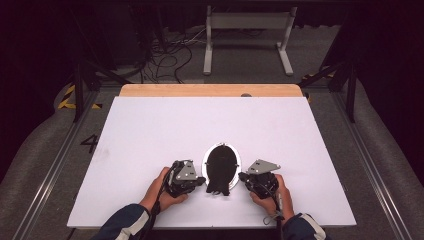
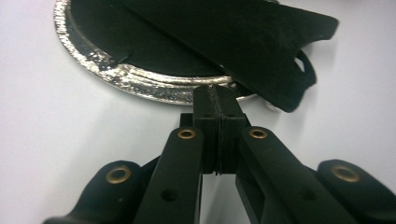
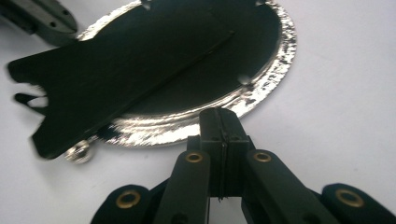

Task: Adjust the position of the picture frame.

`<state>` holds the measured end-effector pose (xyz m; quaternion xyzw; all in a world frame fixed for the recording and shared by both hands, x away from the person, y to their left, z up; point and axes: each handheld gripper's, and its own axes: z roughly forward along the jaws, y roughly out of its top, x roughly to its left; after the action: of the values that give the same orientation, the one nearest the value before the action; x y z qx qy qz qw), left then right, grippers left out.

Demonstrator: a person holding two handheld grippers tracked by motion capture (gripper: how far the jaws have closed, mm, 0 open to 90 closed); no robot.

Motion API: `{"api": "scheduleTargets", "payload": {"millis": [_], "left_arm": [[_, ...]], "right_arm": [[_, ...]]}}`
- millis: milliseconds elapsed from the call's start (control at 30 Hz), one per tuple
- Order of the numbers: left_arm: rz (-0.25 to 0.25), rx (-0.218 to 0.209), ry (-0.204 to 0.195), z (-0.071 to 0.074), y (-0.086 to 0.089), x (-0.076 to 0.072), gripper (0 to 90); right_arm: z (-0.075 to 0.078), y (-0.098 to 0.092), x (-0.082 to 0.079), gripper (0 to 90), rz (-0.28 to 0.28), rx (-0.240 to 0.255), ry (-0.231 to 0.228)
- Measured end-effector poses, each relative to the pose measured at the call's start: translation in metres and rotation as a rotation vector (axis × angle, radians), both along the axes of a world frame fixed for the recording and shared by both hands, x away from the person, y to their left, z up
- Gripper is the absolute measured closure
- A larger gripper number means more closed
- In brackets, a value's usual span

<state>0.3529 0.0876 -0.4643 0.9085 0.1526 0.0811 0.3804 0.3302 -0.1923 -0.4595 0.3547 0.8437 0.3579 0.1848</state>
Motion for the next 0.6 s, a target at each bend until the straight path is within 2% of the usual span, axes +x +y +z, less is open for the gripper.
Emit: {"api": "scheduleTargets", "payload": {"millis": [100, 200, 433, 600], "left_arm": [[-0.014, -0.014, 0.025, -0.0003, 0.0009, 0.0003, 88.8], [-0.016, -0.019, 0.031, -0.0007, 0.0, -0.0004, 88.8], [-0.01, -0.02, 0.019, -0.0012, -0.0031, -0.0014, 89.9], [-0.007, -0.016, 0.021, -0.0009, -0.0038, 0.0003, 90.0]], "right_arm": [[-0.0002, 0.0015, -0.0062, 90.0, 0.027, 0.003, 0.006], [0.0, 0.0033, -0.0105, 90.0, 0.047, 0.016, 0.022], [-0.0013, 0.005, -0.0087, 90.0, 0.034, 0.034, 0.021], [-0.0008, 0.0078, -0.0064, 90.0, 0.025, 0.018, 0.01]]}}
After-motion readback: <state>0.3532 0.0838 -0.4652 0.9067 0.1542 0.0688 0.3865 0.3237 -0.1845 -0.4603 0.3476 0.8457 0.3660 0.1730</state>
